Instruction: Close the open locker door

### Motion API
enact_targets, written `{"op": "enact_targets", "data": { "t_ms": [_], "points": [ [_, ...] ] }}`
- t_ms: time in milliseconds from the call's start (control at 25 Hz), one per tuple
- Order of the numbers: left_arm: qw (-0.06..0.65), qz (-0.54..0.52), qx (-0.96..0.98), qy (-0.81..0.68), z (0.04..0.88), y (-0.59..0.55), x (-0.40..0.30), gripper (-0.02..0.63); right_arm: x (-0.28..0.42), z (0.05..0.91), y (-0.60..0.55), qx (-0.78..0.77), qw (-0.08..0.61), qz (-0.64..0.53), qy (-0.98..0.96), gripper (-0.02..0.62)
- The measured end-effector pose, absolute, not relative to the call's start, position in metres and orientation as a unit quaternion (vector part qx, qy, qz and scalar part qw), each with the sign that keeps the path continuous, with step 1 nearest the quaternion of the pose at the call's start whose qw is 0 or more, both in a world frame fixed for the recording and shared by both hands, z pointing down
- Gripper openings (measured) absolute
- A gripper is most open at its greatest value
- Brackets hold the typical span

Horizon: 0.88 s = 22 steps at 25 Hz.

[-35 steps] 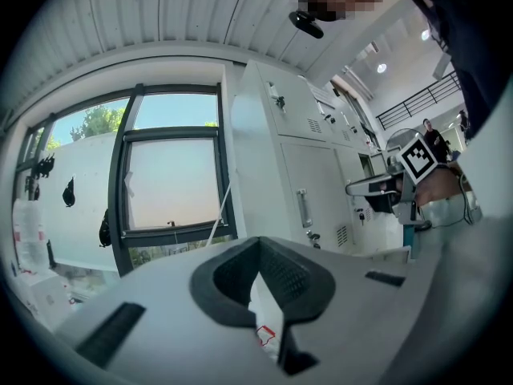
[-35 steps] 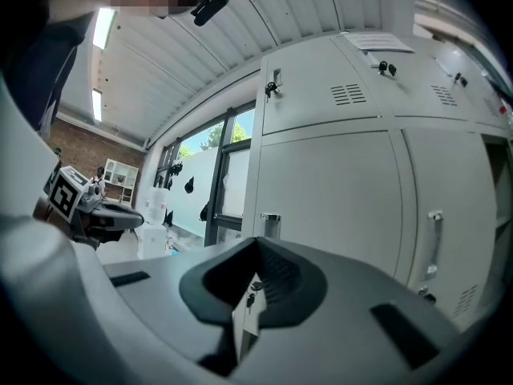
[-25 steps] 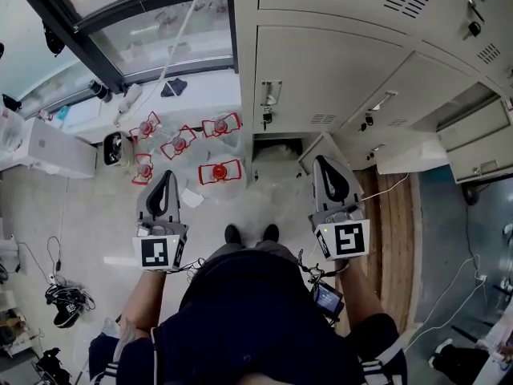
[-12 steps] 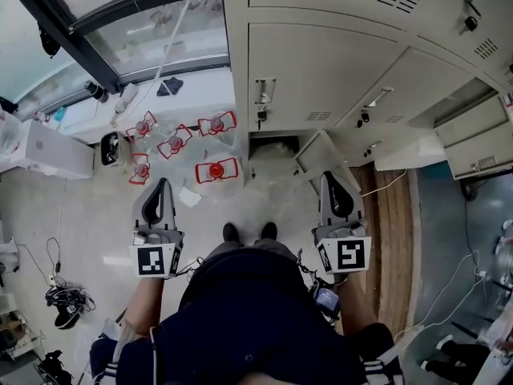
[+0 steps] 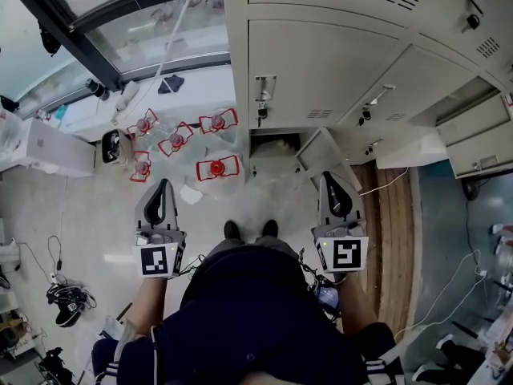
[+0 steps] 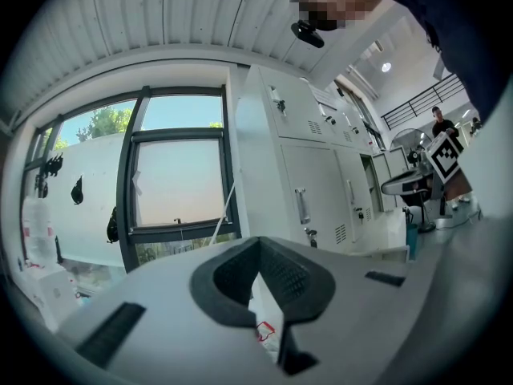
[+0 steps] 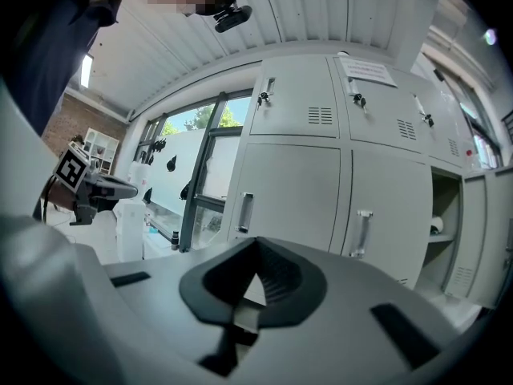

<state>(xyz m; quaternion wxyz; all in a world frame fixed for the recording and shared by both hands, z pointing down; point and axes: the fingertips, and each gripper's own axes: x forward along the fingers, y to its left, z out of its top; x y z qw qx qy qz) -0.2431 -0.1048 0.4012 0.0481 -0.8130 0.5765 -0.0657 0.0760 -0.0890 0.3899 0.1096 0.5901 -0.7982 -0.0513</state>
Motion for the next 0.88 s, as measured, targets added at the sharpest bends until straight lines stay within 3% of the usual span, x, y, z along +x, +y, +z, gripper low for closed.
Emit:
{"op": "enact_targets", "data": {
  "t_ms": [880],
  "points": [
    [0.06,-0.089,-0.816,0.568,0.412,-0.105,-0.235,0.003,0.067,0.393,-0.092,0.574,0.112,-0.06,-0.809,-0.002]
  ]
}}
